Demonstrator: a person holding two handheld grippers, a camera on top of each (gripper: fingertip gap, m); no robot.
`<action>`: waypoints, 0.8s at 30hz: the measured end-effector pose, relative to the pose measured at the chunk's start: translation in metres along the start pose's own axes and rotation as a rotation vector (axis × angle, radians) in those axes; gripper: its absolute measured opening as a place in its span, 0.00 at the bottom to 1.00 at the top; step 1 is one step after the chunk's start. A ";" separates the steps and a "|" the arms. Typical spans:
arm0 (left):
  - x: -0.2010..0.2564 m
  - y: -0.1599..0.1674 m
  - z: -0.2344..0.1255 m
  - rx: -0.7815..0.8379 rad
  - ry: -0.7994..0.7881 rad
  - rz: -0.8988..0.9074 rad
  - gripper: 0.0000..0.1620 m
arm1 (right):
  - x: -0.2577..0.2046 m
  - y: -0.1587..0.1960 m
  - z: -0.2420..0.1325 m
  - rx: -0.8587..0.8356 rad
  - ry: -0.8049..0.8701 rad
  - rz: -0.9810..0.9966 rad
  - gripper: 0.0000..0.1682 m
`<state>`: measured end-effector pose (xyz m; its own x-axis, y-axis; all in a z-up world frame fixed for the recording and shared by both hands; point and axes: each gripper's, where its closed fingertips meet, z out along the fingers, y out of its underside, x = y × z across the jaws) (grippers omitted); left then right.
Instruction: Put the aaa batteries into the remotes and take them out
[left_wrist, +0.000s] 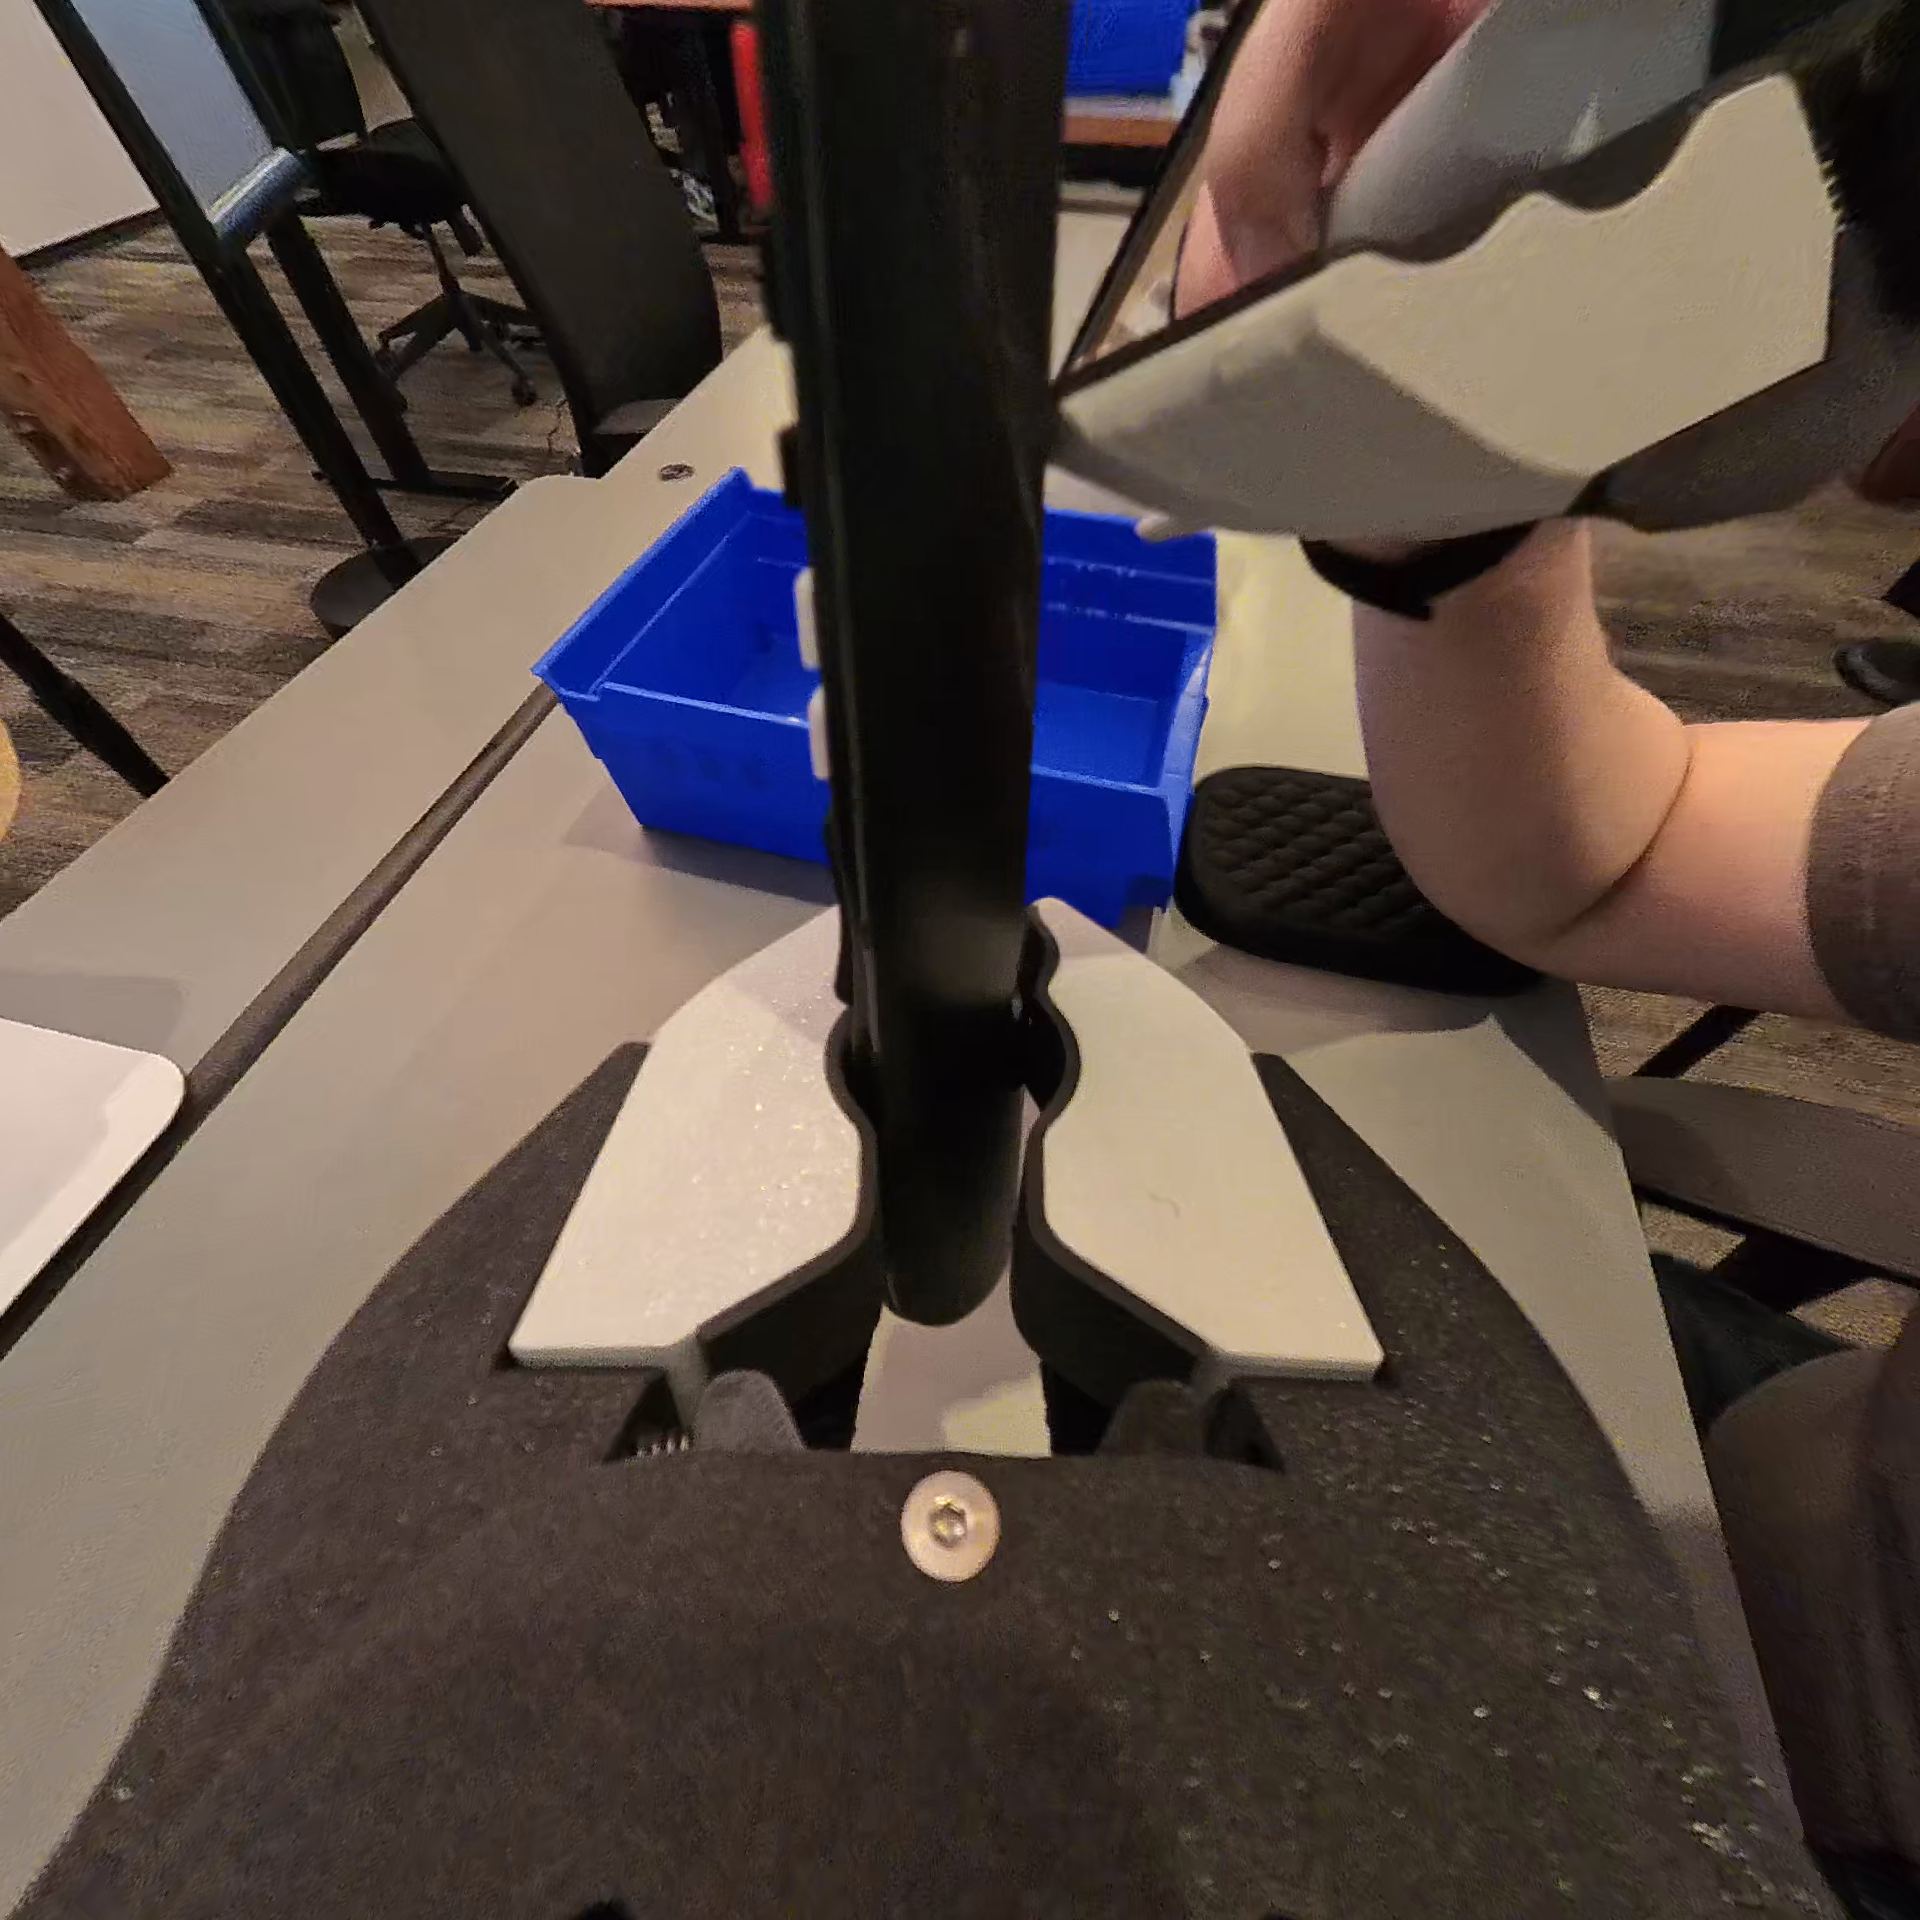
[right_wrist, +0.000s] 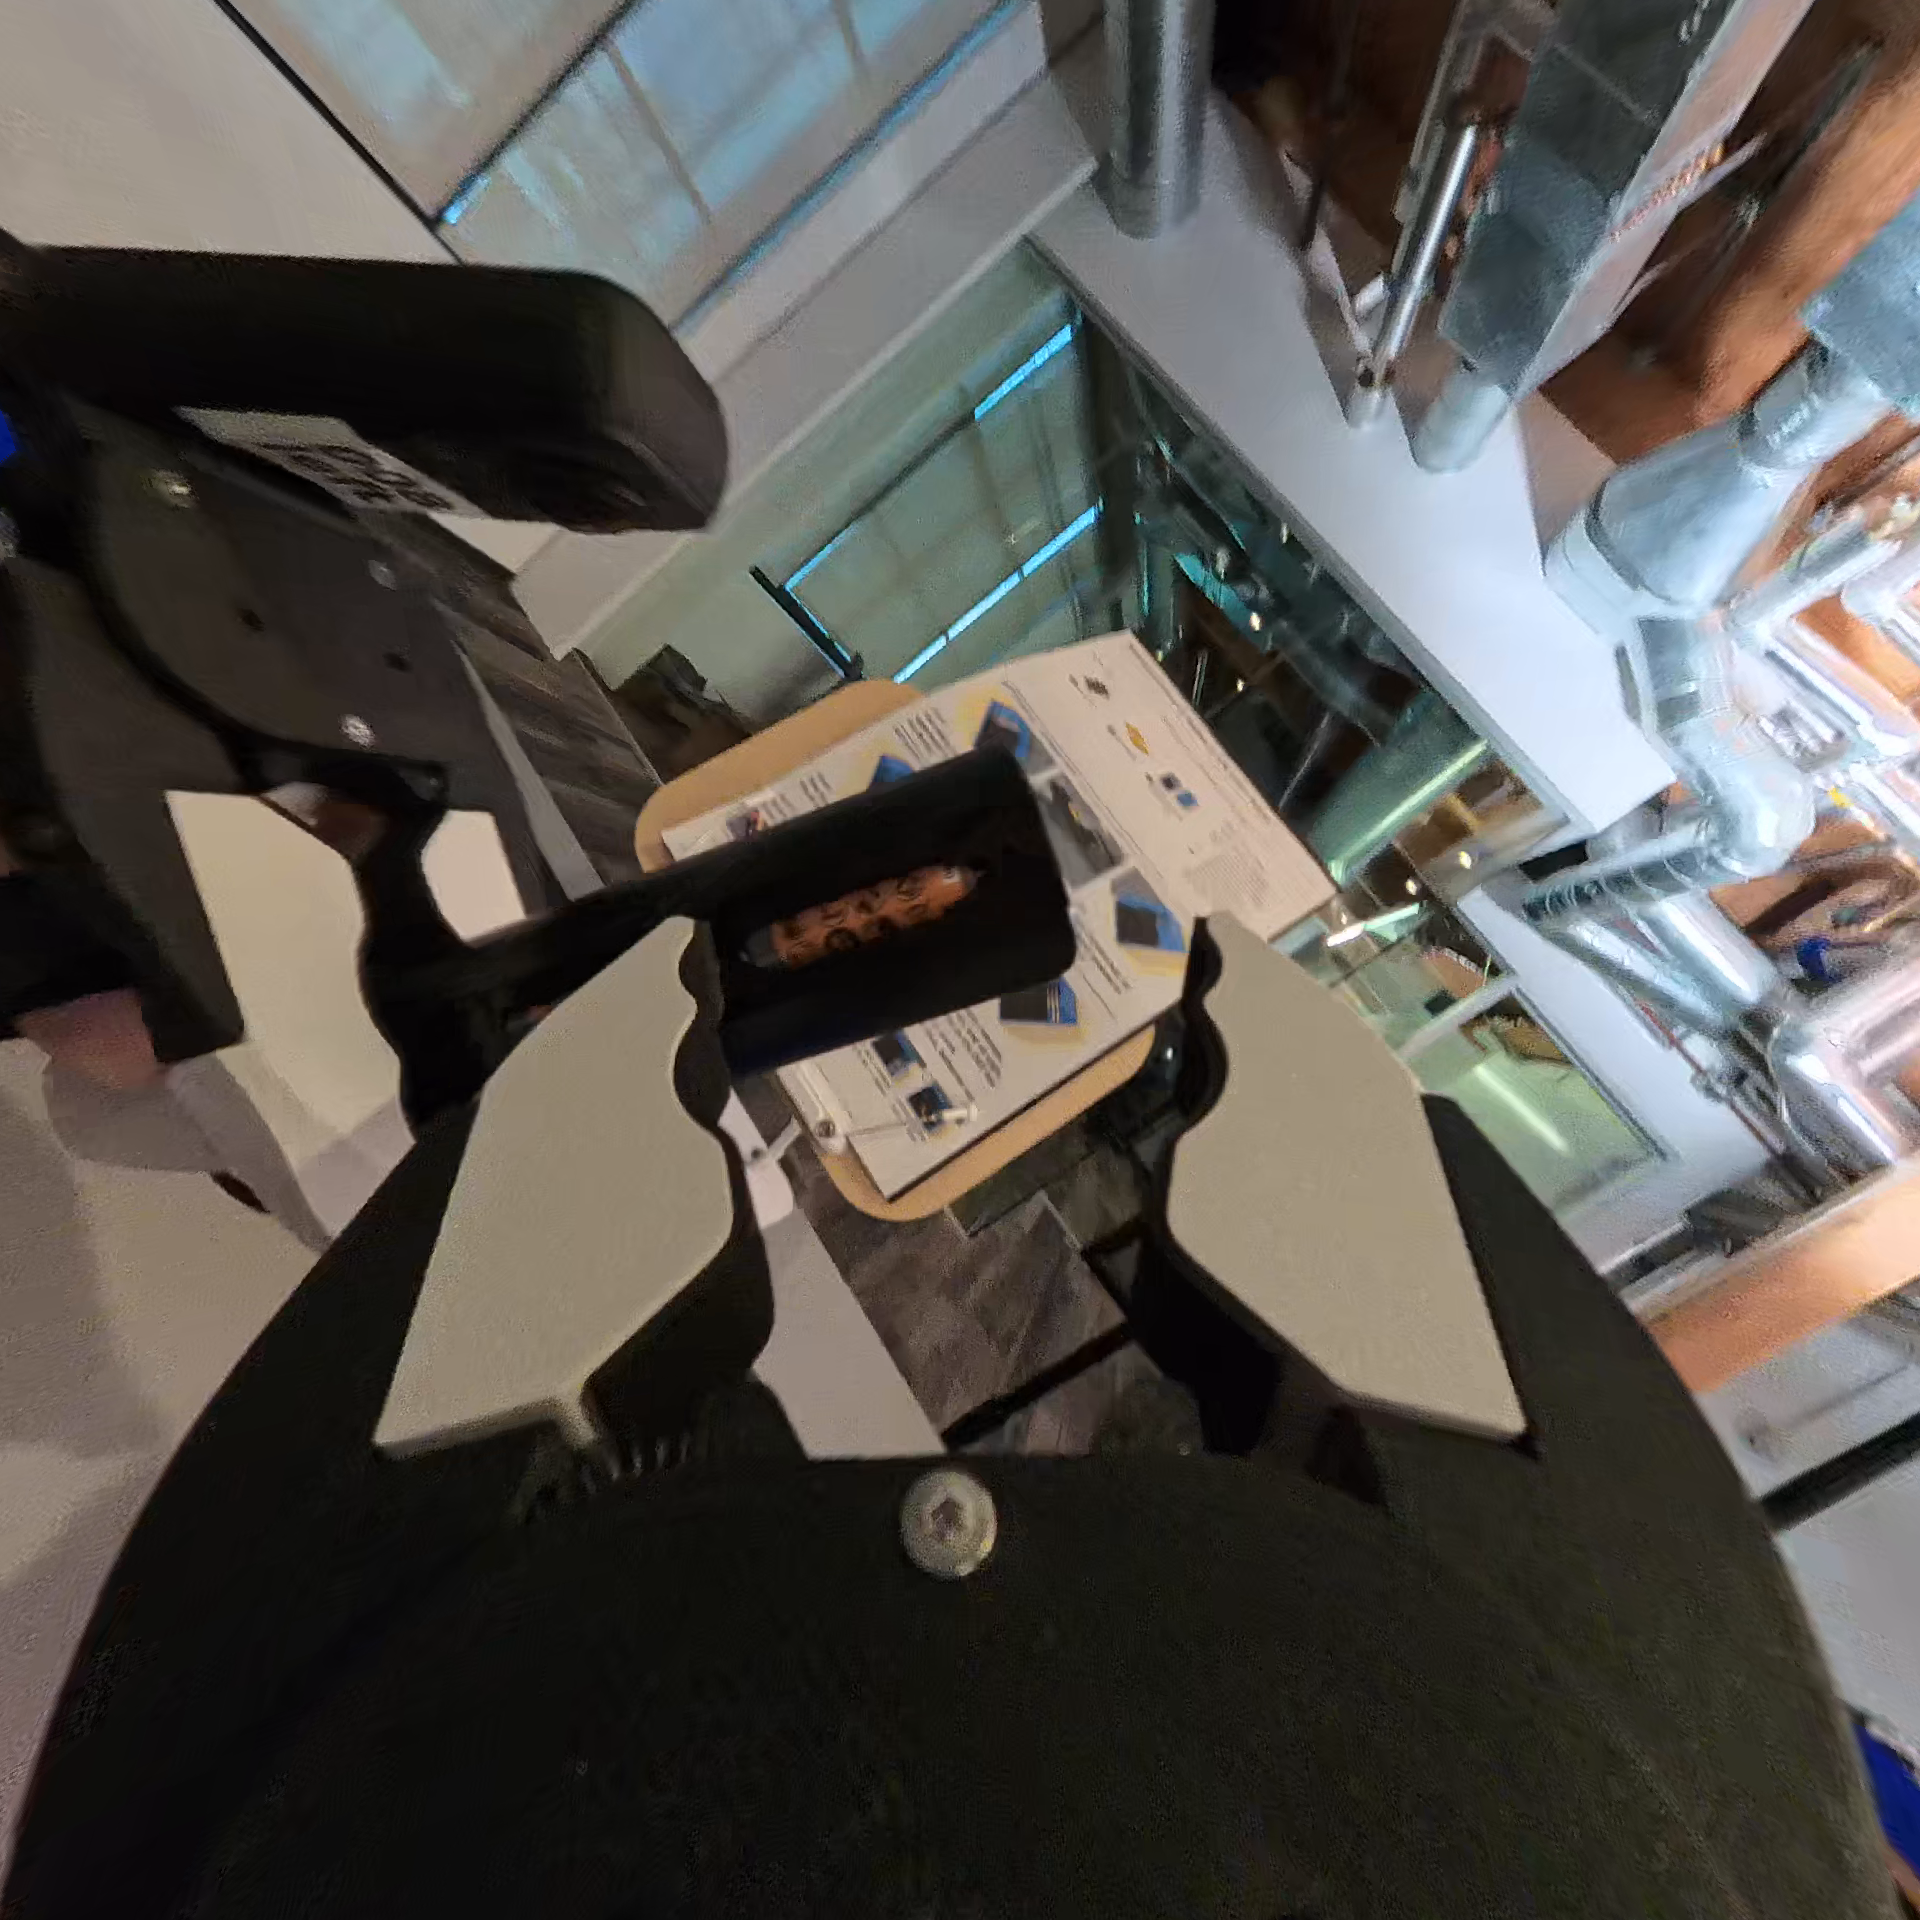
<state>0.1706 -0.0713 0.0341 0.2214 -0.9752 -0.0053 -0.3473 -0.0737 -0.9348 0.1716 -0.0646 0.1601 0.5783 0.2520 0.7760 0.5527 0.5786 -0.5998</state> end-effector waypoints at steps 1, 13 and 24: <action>-0.002 -0.002 0.000 0.026 0.004 -0.025 0.15 | 0.001 0.002 0.000 0.003 -0.019 0.033 0.51; -0.002 -0.034 -0.014 0.293 0.002 -0.013 0.15 | 0.002 0.012 0.014 0.195 -0.321 1.208 0.50; -0.031 -0.032 -0.020 0.296 -0.305 0.149 0.16 | -0.049 0.010 0.028 0.223 -0.525 1.734 0.50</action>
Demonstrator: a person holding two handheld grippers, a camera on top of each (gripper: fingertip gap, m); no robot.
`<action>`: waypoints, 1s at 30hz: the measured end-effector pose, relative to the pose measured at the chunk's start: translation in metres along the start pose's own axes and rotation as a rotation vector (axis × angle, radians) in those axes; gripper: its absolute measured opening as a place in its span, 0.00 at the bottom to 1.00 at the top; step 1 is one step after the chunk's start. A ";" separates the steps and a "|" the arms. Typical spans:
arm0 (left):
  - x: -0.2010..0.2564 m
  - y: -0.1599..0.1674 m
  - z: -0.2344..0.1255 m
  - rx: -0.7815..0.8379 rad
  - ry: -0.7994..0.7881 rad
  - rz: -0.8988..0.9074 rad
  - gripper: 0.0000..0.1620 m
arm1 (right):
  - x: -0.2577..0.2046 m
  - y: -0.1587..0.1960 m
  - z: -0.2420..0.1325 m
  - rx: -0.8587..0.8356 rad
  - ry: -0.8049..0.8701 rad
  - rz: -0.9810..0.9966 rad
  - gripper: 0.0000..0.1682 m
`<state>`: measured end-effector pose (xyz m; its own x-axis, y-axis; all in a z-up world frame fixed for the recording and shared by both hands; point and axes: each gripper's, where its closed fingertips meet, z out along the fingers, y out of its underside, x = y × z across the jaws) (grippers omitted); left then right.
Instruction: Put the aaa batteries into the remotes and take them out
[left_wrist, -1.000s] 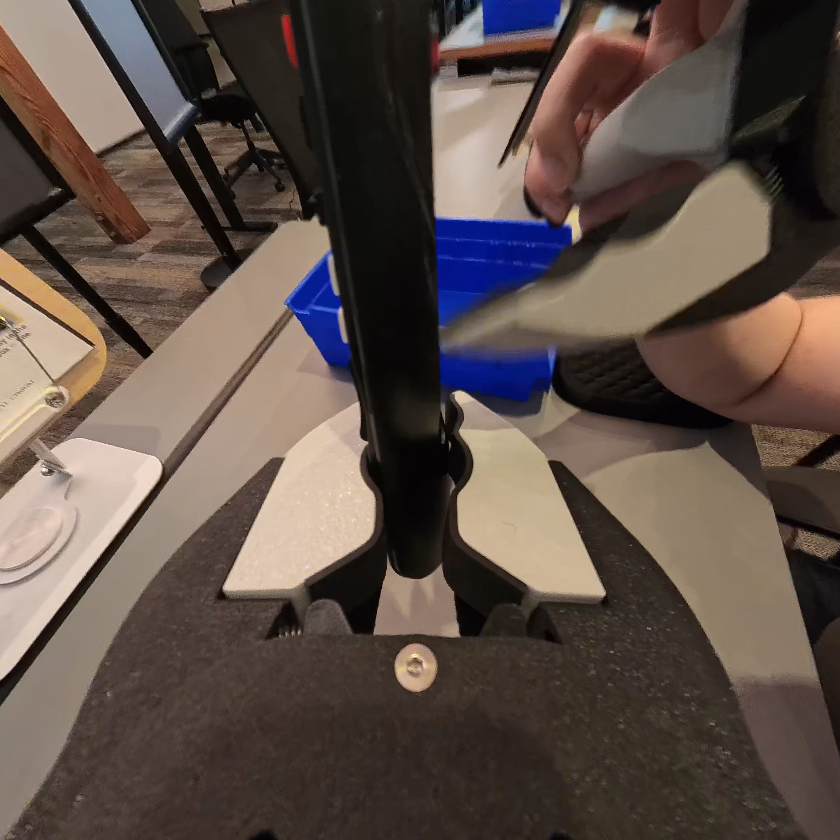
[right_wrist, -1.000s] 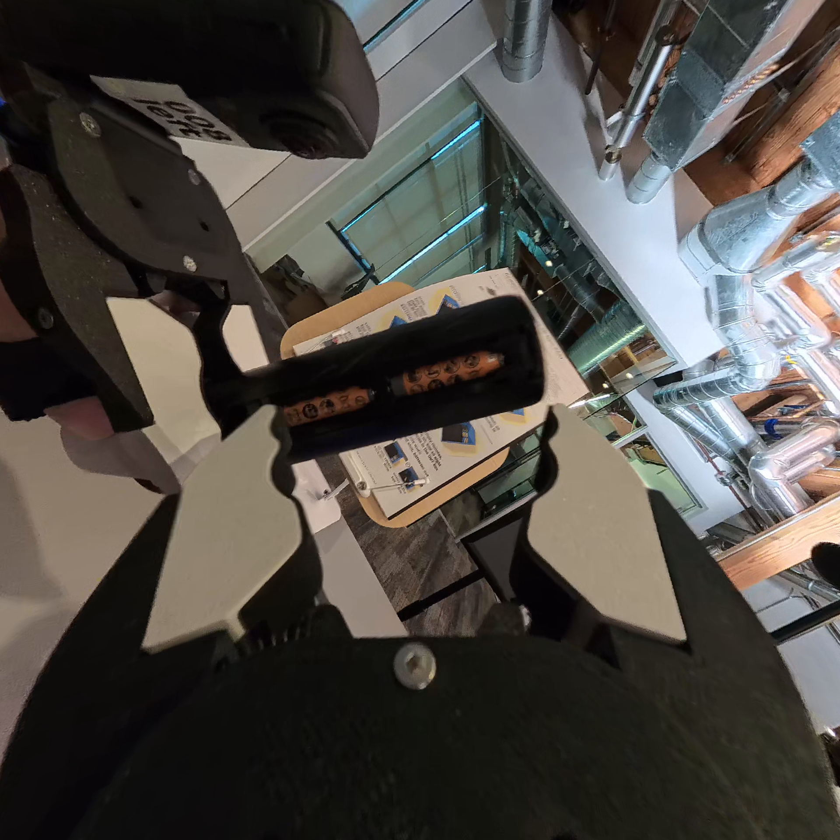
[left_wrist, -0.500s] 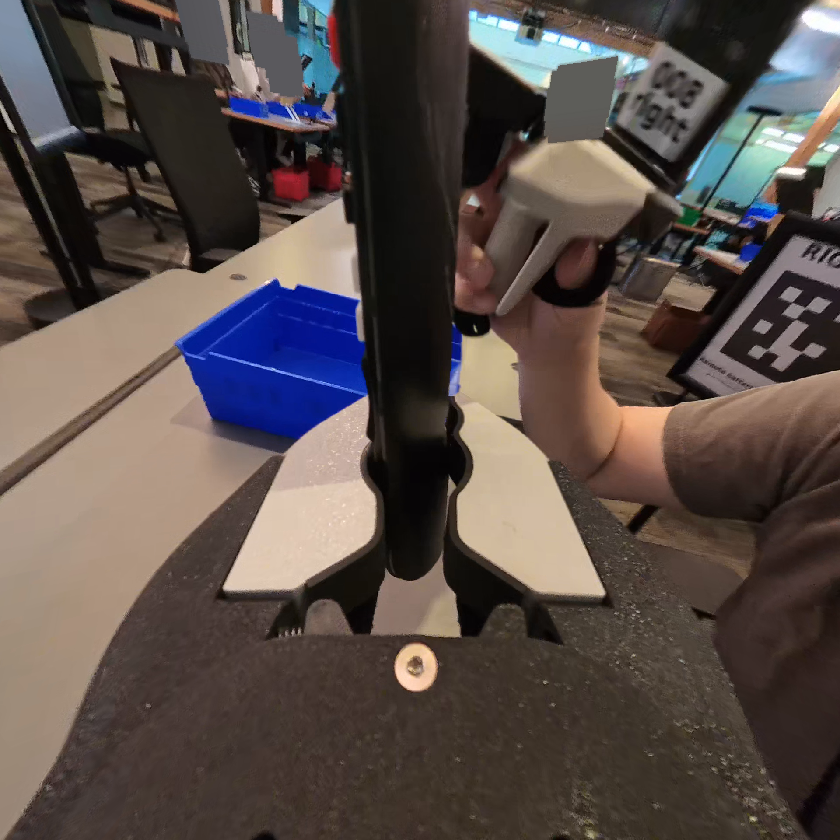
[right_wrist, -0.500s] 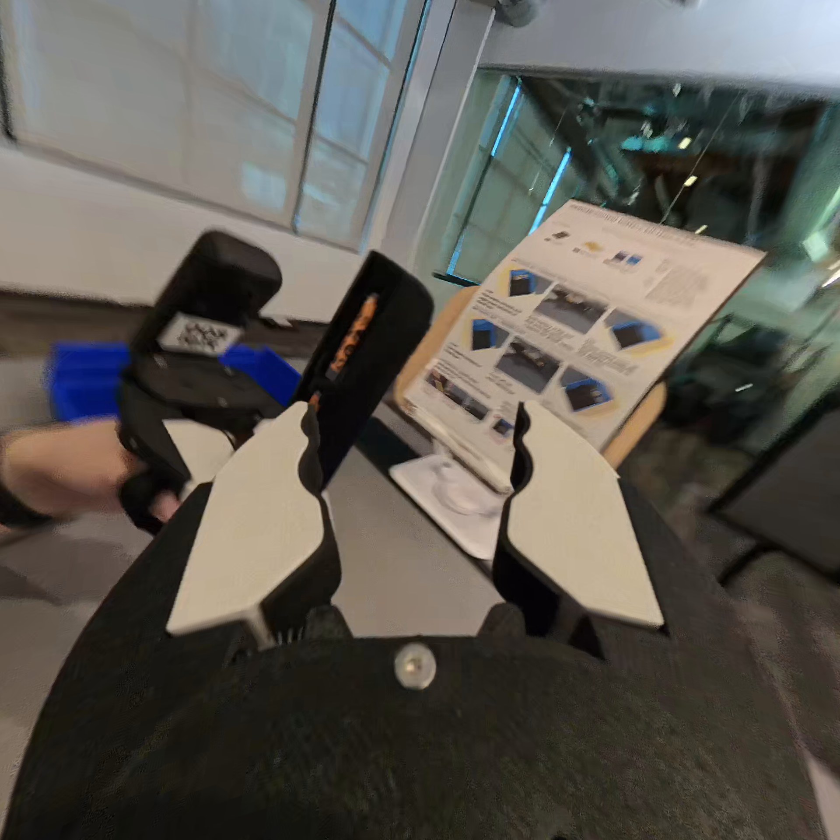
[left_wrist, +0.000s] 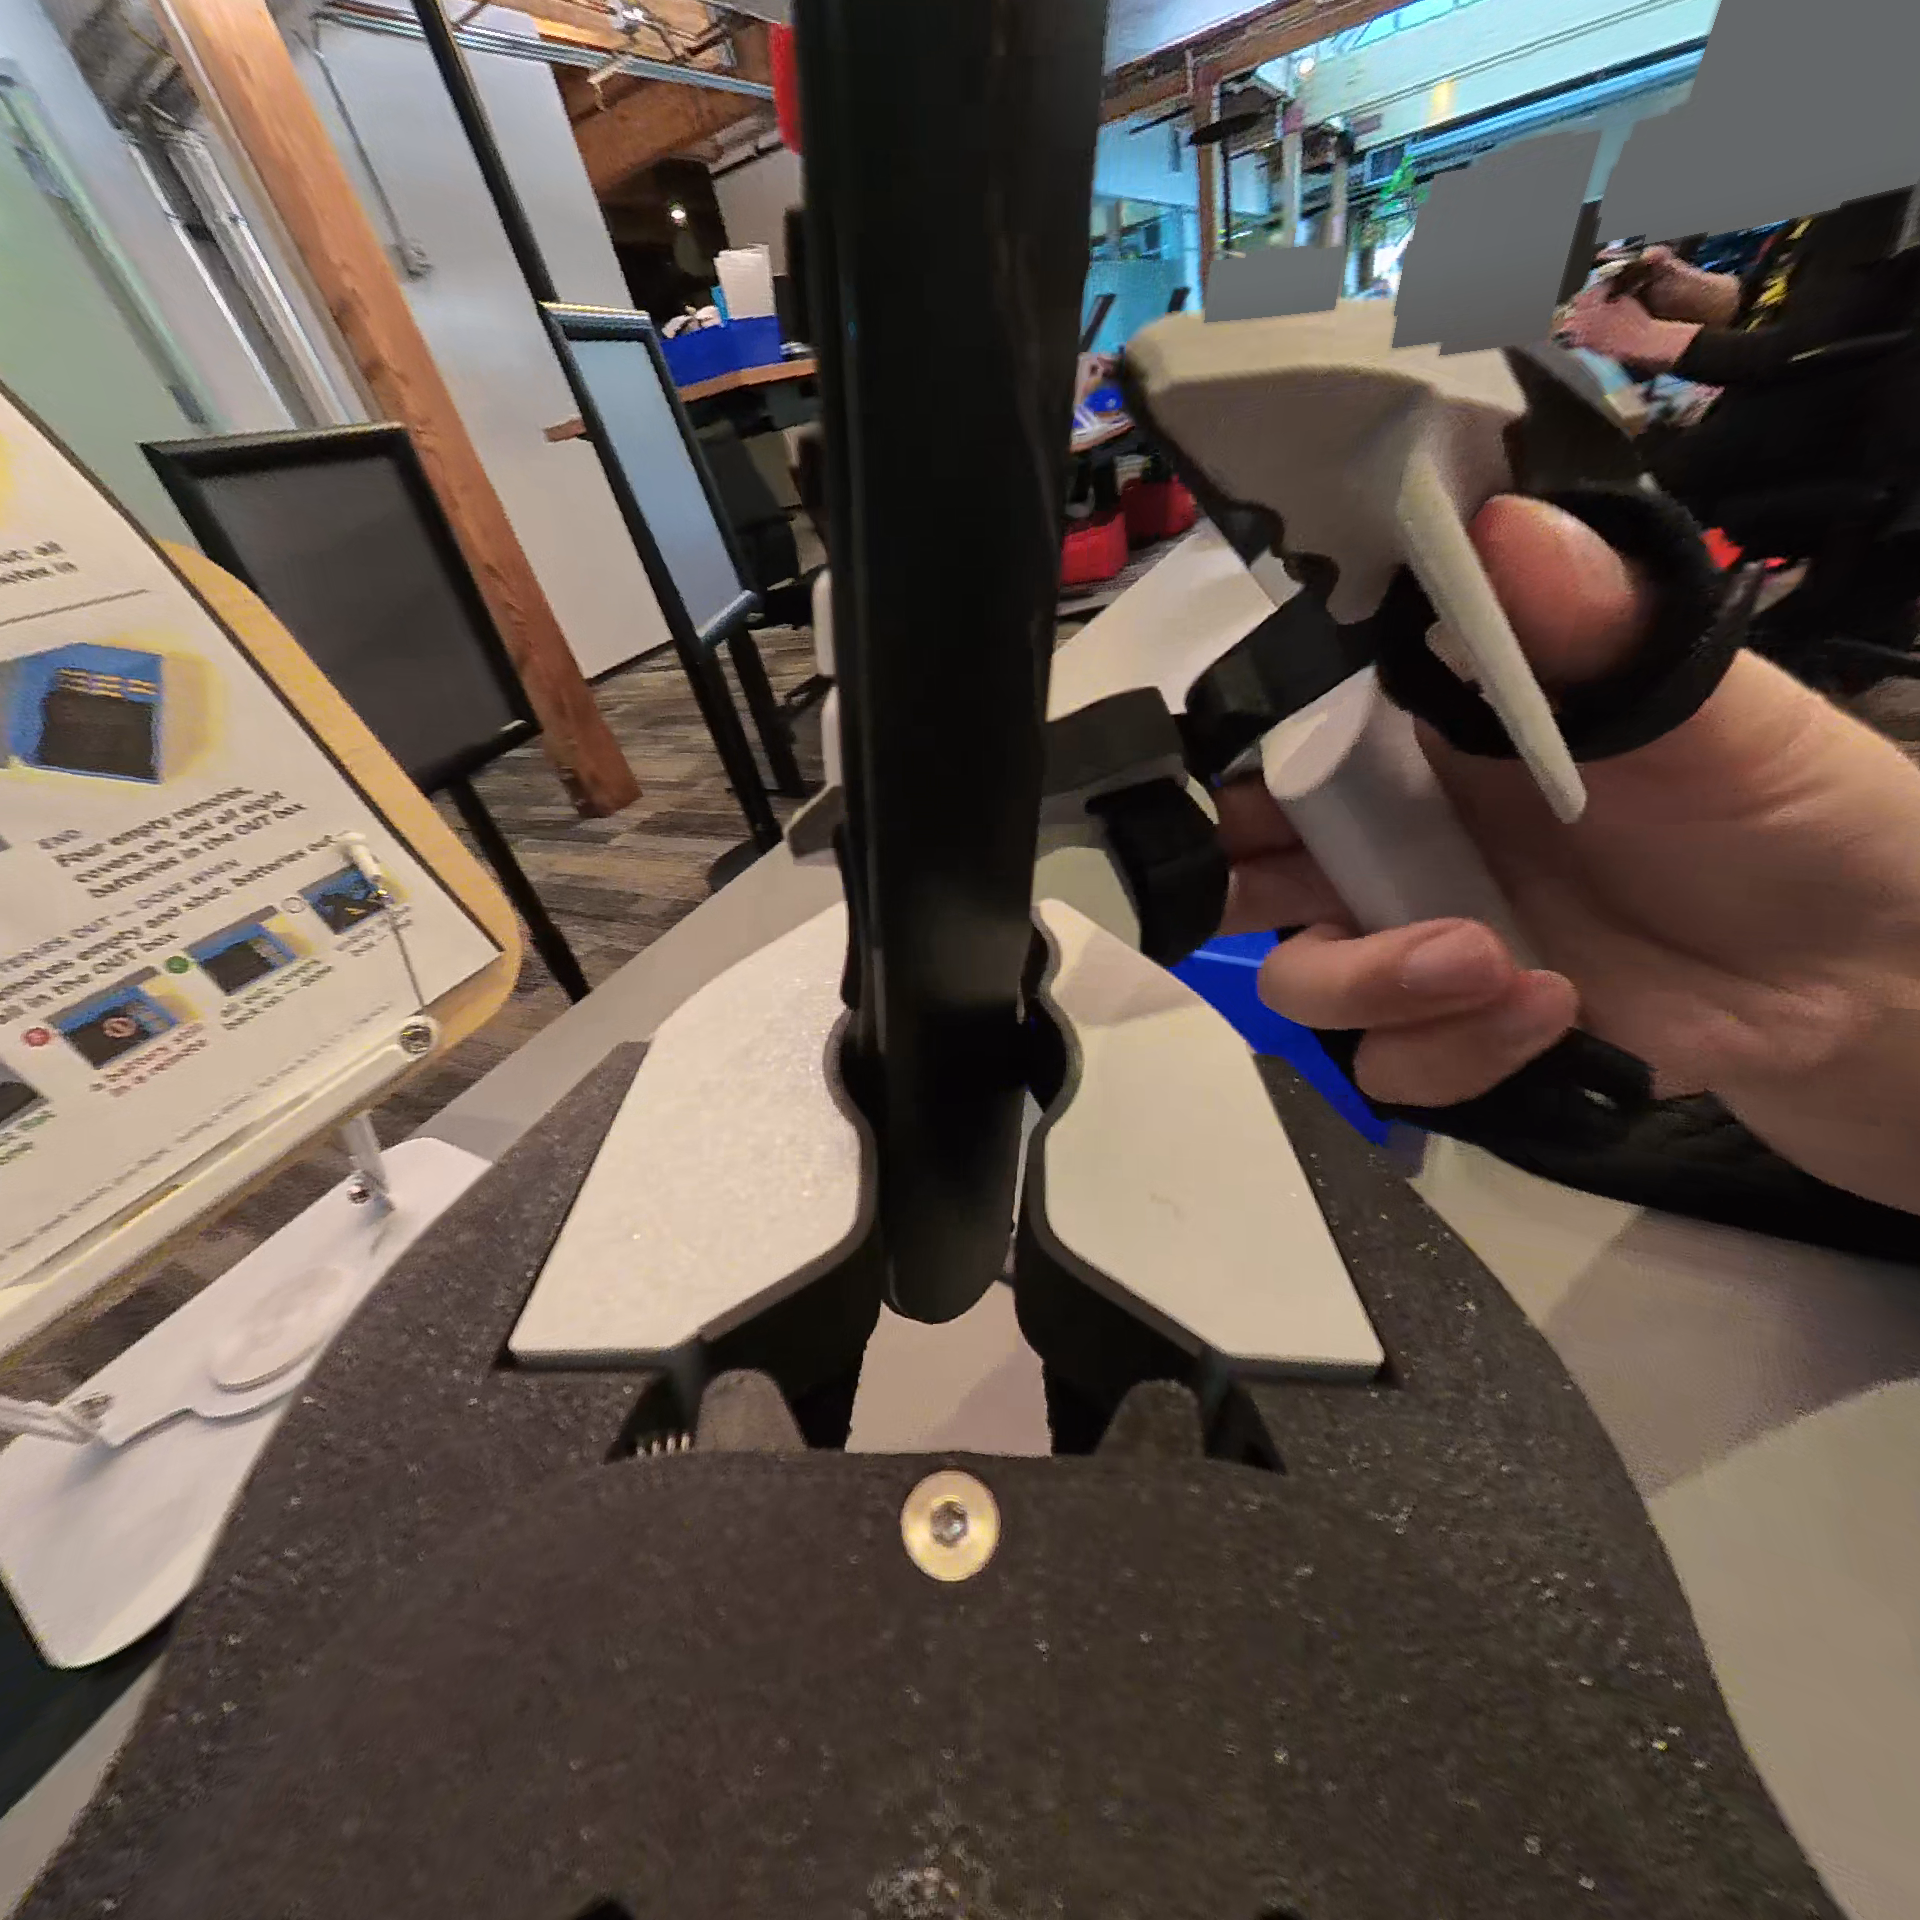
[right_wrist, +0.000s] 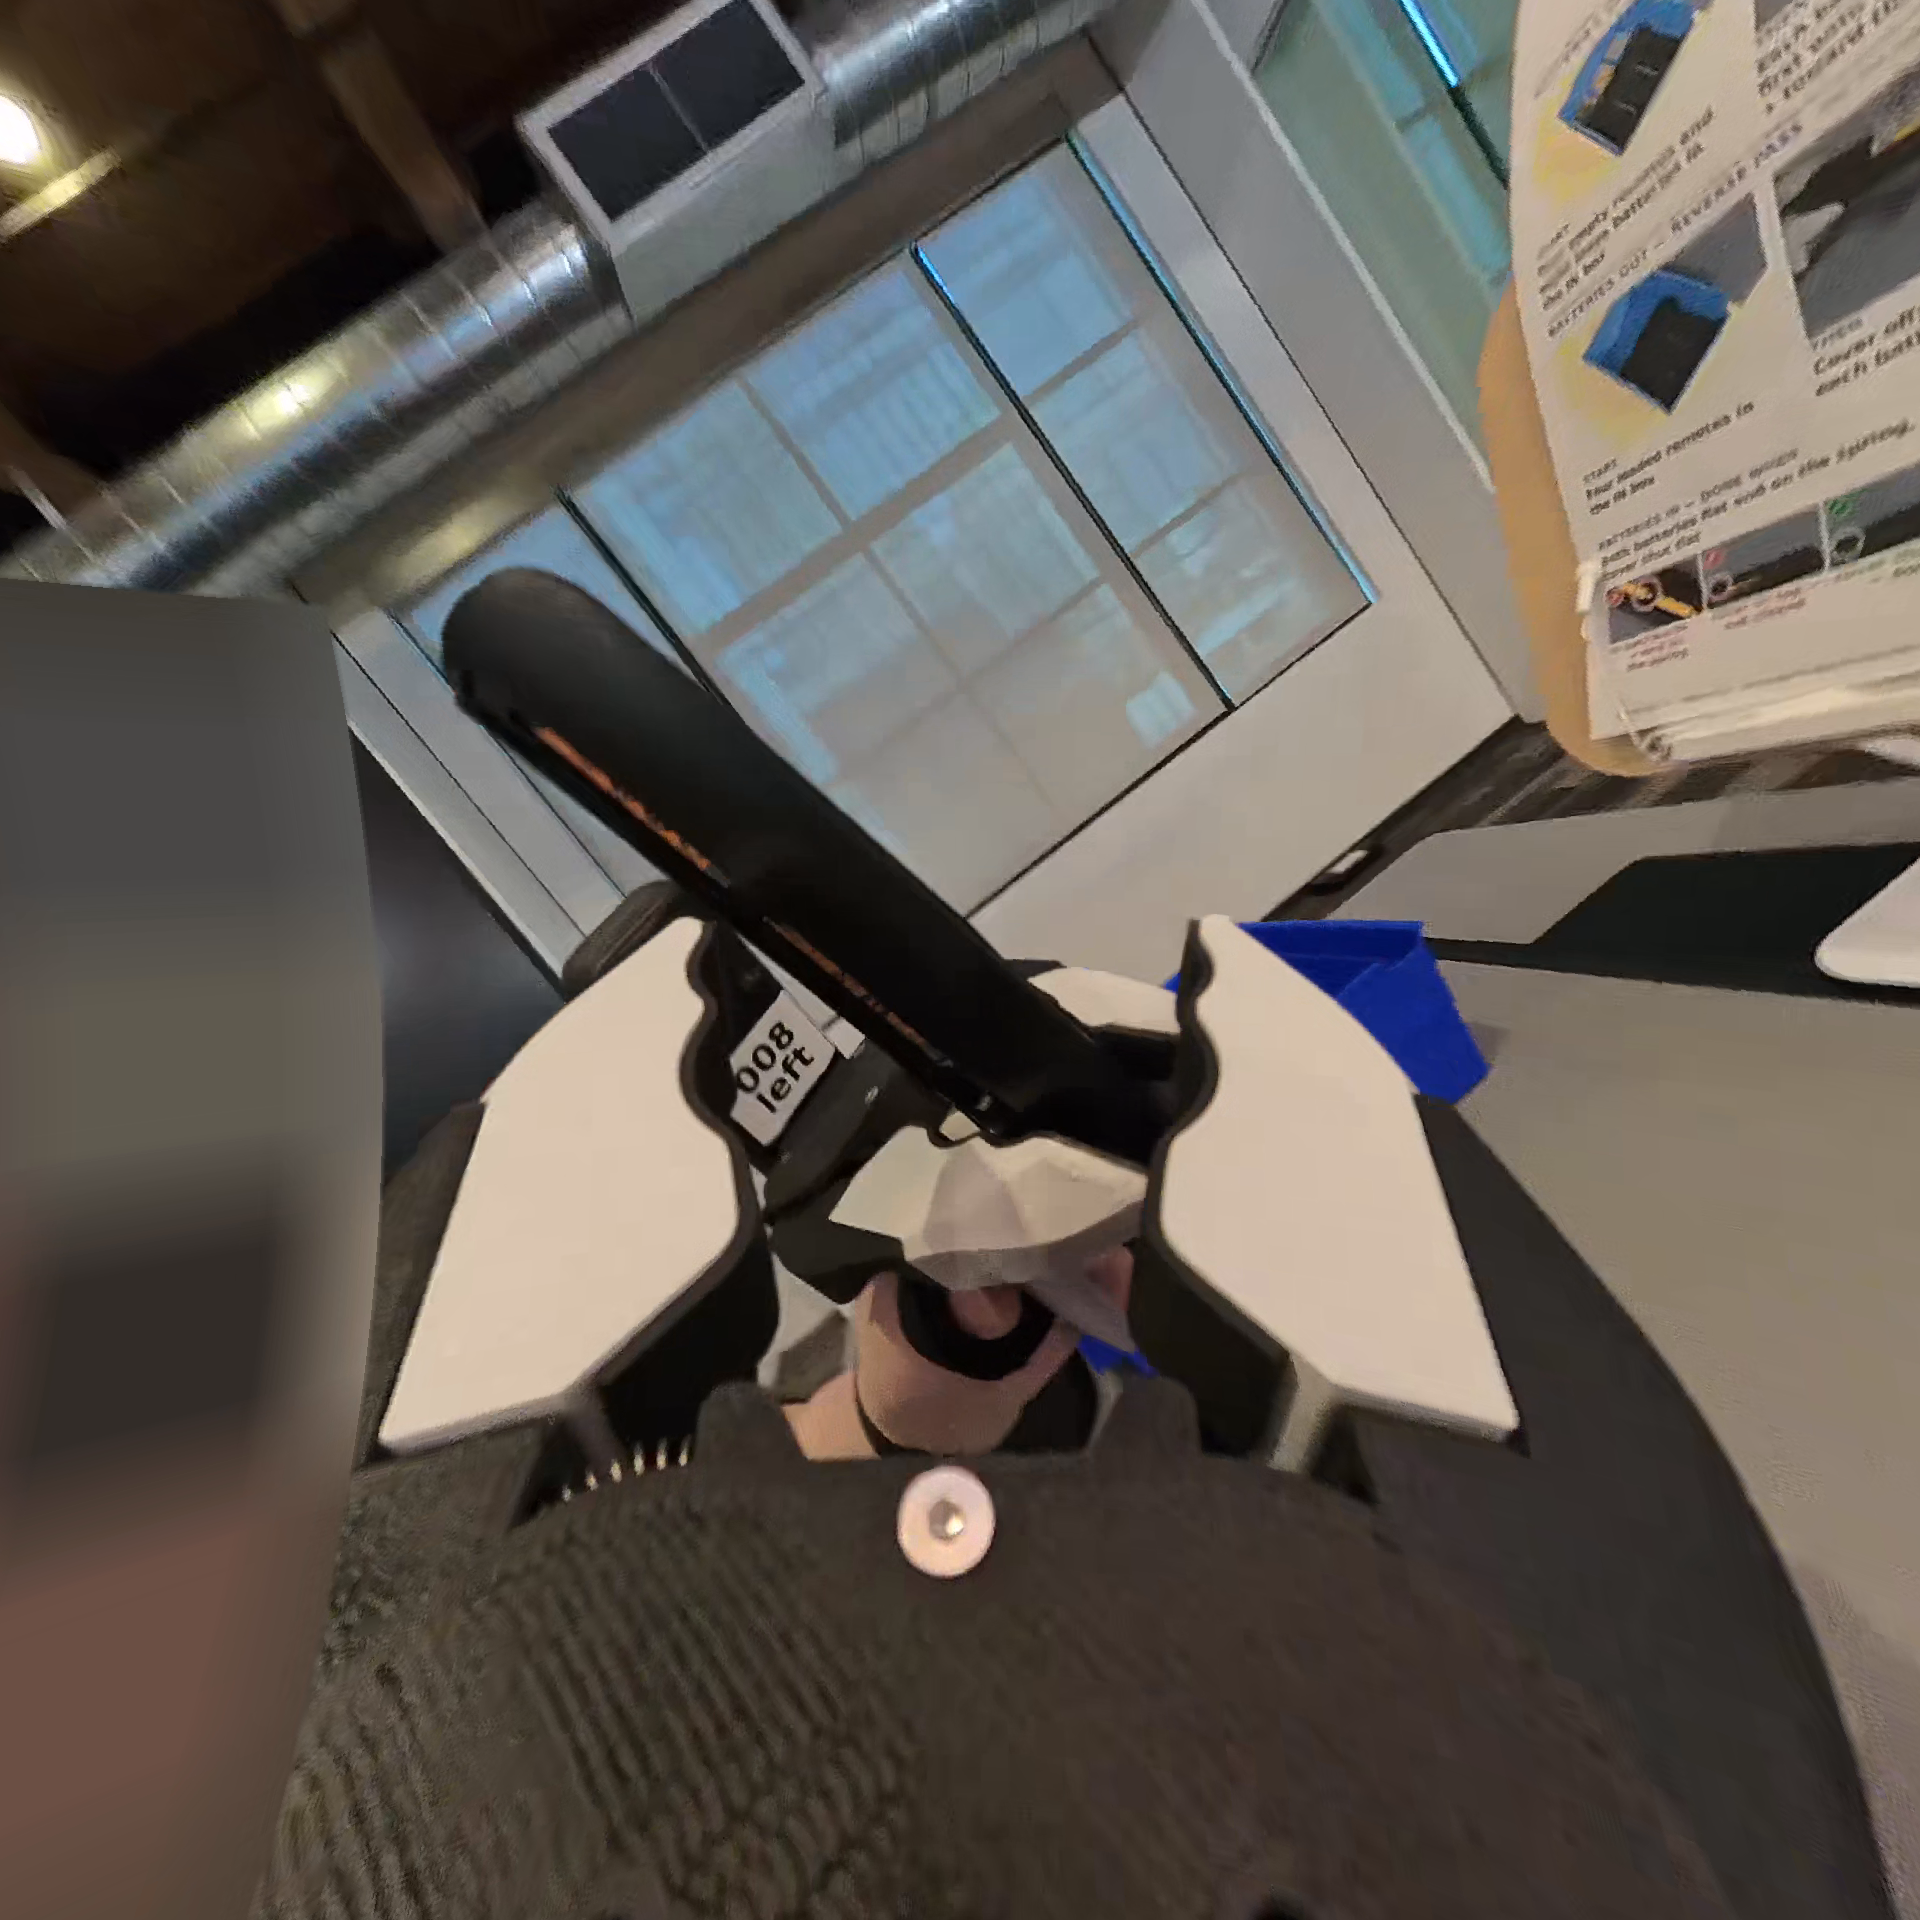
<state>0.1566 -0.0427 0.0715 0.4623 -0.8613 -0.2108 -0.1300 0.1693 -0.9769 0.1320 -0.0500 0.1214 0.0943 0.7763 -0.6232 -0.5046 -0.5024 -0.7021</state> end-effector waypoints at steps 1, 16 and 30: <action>-0.001 0.000 0.000 0.001 -0.017 0.018 0.15 | 0.002 0.000 0.000 0.008 -0.006 0.037 0.50; -0.009 0.012 0.003 -0.055 -0.079 0.010 0.15 | 0.016 0.009 0.001 -0.011 0.028 0.101 0.49; -0.013 0.012 0.002 -0.068 -0.144 0.104 0.15 | 0.014 0.006 0.000 0.050 -0.041 0.177 0.44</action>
